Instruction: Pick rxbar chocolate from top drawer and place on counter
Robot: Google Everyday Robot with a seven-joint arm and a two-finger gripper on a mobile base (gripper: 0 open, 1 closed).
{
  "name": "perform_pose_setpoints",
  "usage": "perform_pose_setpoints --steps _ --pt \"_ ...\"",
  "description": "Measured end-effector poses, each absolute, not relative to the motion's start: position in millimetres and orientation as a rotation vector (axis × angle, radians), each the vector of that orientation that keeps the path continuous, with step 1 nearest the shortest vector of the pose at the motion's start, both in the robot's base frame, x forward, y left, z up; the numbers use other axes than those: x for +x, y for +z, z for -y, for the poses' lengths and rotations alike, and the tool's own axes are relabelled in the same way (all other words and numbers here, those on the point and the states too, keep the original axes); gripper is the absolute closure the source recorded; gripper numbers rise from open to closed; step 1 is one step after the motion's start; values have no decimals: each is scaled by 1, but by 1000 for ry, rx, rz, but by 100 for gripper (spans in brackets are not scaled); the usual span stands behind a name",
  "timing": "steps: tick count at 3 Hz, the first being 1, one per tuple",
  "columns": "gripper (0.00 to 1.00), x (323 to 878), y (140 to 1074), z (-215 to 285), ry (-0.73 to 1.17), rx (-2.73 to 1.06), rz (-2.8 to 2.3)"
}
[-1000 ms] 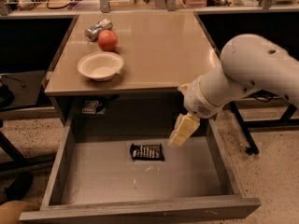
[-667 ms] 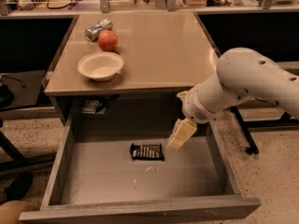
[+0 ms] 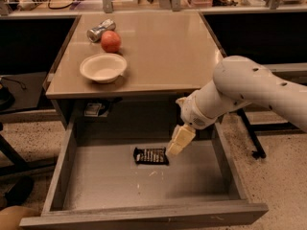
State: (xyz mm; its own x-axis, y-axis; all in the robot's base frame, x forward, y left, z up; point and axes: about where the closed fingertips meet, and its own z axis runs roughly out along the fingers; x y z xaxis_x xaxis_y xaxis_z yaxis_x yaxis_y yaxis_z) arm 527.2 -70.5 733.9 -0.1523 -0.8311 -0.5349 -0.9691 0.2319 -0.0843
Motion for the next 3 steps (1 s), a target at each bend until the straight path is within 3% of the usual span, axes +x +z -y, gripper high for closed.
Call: perform_pose_setpoints --steps 3 --pt "0 543 655 51 381 -1678 -1962"
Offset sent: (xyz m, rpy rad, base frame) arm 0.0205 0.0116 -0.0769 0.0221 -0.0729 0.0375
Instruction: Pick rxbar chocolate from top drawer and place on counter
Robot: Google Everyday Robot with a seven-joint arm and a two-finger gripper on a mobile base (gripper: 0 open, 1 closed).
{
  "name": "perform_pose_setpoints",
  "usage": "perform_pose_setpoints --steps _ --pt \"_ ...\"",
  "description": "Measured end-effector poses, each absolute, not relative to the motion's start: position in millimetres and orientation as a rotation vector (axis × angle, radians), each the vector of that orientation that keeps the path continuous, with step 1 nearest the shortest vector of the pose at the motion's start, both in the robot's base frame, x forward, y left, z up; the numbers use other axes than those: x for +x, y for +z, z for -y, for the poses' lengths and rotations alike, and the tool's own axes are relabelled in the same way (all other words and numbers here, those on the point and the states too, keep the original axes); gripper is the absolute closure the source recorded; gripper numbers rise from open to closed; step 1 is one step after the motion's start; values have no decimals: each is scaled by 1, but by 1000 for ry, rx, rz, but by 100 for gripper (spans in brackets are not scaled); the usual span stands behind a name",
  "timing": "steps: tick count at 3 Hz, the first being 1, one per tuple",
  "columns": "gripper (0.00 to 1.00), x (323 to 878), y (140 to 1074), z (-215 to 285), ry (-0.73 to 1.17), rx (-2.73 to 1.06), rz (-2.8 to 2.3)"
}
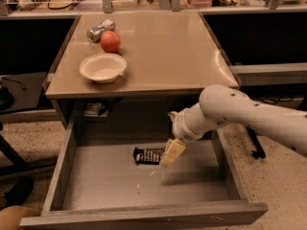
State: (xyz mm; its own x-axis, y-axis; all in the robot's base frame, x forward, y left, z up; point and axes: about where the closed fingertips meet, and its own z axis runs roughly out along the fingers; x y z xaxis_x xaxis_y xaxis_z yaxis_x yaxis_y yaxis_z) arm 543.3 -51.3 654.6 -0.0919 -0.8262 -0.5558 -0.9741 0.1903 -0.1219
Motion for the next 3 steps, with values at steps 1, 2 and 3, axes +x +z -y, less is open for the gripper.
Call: perform_pose_setpoints --steps 1,2,3 --pt "0 544 643 40 390 -1711 -1950" --pt "0 544 626 31 424 -1737 -1951" --pt "0 545 608 19 480 -1766 -1941"
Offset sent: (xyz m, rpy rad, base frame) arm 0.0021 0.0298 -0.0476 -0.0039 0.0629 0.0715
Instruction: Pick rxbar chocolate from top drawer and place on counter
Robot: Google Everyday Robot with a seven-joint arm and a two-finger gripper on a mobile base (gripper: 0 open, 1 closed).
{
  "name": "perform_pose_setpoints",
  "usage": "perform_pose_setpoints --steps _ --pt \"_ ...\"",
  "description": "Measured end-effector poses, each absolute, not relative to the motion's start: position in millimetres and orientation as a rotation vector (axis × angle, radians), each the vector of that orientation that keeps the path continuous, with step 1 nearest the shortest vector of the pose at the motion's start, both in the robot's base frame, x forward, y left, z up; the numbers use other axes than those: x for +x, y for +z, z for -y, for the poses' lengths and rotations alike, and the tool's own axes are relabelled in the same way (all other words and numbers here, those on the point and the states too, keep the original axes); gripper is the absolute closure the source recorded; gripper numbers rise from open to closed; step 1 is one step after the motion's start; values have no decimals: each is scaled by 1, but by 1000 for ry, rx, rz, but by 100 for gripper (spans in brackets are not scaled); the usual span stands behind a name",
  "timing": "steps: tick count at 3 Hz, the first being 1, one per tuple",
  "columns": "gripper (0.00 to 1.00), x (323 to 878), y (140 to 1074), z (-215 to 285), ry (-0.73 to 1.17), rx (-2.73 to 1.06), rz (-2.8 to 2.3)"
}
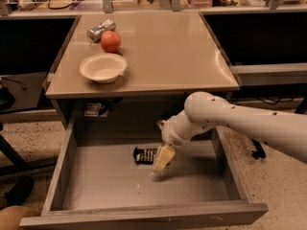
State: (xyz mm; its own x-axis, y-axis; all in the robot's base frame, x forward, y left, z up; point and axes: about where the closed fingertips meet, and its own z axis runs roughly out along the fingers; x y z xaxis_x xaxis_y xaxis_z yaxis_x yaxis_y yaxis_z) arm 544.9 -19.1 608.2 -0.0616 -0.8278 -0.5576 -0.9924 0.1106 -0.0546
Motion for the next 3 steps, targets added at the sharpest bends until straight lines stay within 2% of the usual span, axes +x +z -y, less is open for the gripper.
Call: perform_pose_setpoints --steps 2,3 --pt "0 547 587 -2 538 -1814 -1934" --pt "19 547 587 -2 538 -1814 -1934"
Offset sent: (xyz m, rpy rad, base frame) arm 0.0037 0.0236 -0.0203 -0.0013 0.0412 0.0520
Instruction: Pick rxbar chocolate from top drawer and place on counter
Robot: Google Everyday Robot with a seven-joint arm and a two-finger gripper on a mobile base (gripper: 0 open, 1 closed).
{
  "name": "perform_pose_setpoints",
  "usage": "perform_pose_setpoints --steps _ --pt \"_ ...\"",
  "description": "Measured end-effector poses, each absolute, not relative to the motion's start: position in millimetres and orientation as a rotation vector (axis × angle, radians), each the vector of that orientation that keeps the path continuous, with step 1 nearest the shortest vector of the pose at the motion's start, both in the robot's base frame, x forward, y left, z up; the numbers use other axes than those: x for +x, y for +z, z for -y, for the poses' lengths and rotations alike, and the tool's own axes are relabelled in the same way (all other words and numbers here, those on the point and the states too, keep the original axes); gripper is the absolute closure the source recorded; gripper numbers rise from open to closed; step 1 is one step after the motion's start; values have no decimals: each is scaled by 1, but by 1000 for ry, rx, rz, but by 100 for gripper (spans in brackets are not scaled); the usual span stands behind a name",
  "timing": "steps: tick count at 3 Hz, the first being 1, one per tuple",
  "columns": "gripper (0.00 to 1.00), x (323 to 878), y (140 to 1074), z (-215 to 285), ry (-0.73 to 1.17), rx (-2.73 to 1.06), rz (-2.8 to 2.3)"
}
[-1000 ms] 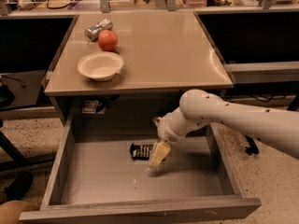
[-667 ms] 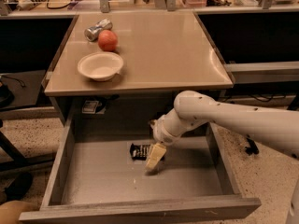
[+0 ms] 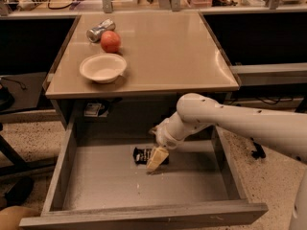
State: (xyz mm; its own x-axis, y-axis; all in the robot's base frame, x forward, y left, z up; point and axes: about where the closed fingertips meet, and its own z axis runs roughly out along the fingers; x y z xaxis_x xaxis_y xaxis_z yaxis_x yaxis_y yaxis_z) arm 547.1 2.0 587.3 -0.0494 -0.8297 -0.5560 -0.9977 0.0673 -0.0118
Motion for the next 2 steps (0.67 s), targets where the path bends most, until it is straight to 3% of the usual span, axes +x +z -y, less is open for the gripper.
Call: perform_pose_setpoints --steps 2 --pt "65 547 587 -2 538 -1814 -1934"
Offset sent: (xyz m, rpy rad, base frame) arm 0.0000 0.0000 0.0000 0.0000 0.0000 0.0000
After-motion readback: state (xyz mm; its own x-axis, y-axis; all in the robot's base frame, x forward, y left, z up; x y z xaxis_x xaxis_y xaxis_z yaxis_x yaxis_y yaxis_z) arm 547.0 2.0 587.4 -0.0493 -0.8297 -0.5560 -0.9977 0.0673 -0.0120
